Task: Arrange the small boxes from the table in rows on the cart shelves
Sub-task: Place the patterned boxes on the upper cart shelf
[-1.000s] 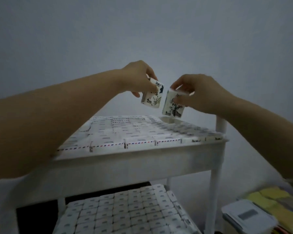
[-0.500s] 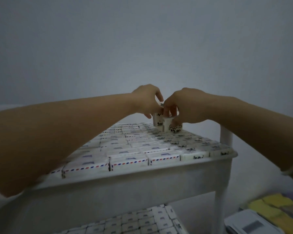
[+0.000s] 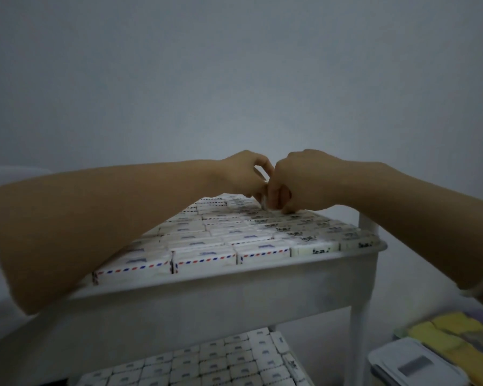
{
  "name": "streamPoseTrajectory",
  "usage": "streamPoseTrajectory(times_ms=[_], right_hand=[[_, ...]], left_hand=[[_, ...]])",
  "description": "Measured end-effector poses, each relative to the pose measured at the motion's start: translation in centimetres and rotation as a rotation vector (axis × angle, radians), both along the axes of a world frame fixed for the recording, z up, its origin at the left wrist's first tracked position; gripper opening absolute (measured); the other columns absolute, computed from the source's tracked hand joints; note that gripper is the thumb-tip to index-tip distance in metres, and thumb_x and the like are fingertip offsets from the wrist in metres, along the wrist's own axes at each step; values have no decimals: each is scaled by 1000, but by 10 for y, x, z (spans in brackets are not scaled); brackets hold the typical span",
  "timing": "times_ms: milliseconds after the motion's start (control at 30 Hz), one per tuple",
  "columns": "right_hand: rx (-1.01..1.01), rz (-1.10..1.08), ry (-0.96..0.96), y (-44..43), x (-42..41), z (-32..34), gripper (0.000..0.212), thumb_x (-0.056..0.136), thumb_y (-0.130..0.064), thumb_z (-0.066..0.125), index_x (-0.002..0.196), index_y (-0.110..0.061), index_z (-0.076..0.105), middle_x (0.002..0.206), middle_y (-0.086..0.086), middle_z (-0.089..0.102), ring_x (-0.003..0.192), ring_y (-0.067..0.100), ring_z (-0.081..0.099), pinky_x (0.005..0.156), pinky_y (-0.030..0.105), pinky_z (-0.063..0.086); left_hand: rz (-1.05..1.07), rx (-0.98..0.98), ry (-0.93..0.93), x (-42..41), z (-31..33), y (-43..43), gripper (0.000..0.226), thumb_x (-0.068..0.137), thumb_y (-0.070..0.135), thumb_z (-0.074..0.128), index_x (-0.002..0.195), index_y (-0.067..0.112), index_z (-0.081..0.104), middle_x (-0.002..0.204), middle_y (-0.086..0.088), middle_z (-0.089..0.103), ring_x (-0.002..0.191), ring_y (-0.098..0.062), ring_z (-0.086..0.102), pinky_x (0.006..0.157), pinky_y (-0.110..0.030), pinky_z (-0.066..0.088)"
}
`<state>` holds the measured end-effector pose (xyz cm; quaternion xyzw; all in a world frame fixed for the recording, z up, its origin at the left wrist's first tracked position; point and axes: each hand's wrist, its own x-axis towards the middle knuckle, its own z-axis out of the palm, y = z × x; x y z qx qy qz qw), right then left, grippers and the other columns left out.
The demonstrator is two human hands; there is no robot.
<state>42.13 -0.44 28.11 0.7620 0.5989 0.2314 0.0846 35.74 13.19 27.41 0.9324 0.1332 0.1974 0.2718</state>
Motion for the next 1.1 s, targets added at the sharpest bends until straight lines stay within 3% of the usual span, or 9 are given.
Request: streamPoseTrajectory(times_ms=[100,267,433,567,633,700,833,1000,1100], right_hand=[[12,-31,4,-2,-1,2,21,90,-20,62,109,-28,66,100,-6,69,96,17,62,80,29,49],[106,-21,66,-6,-1,2,23,92,-13,59,113,-23,61,104,-4,68,97,16,62,82,29,47],[303,53,97,-13,-5,-10,42,84,3,49,116,-23,57,104,-7,68,96,12,60,83,29,48],[547,130,215,-22,-17,-22,33,90,-3,49,113,-25,59,101,-9,67,91,13,59,82,31,48],[657,196,281,-34,-34,-28,16,94,-19,52,103,-30,60,87,-15,63,80,9,55,79,33,48],[720,290,322,-50,-60,-39,6,92,-33,56,91,-32,61,74,-16,60,69,6,54,70,29,46],[716,532,443,-80,-121,-70,15,86,-43,53,76,-33,59,54,-17,53,55,5,54,53,13,36],[587,692,715,-68,-171,-127,18,90,-38,60,75,-30,62,56,-13,60,50,6,58,48,16,40],[451,741,825,-47,-209,-168,18,91,-37,60,75,-28,61,56,-13,60,49,6,60,49,24,46]], left_hand=[[-11,-70,84,-5,1,4,32,85,9,68,116,10,62,103,-10,73,86,-14,71,92,-33,50],[48,-8,122,-11,1,2,29,79,21,77,106,13,72,108,4,71,104,-4,58,98,-25,32],[54,16,197,-15,-4,-10,20,89,13,65,106,17,74,112,7,68,106,-5,55,92,-19,31],[196,338,183,-36,5,-23,33,92,7,51,108,26,72,122,4,64,116,-15,55,93,-24,40],[325,530,49,-61,14,-35,30,89,11,52,100,31,72,112,6,68,107,-16,60,93,-30,47],[362,597,-127,-99,17,-52,23,89,12,53,89,28,70,88,11,67,92,-12,63,86,-32,51],[258,613,-281,-195,-19,-99,20,91,17,54,86,29,69,72,15,65,66,-1,61,68,-20,49],[221,427,-248,-291,-111,-119,16,90,20,57,85,32,66,66,18,64,47,-4,56,48,-9,35],[310,277,-233,-339,-168,-112,15,93,25,56,88,35,66,71,17,67,49,-12,59,47,-19,43]])
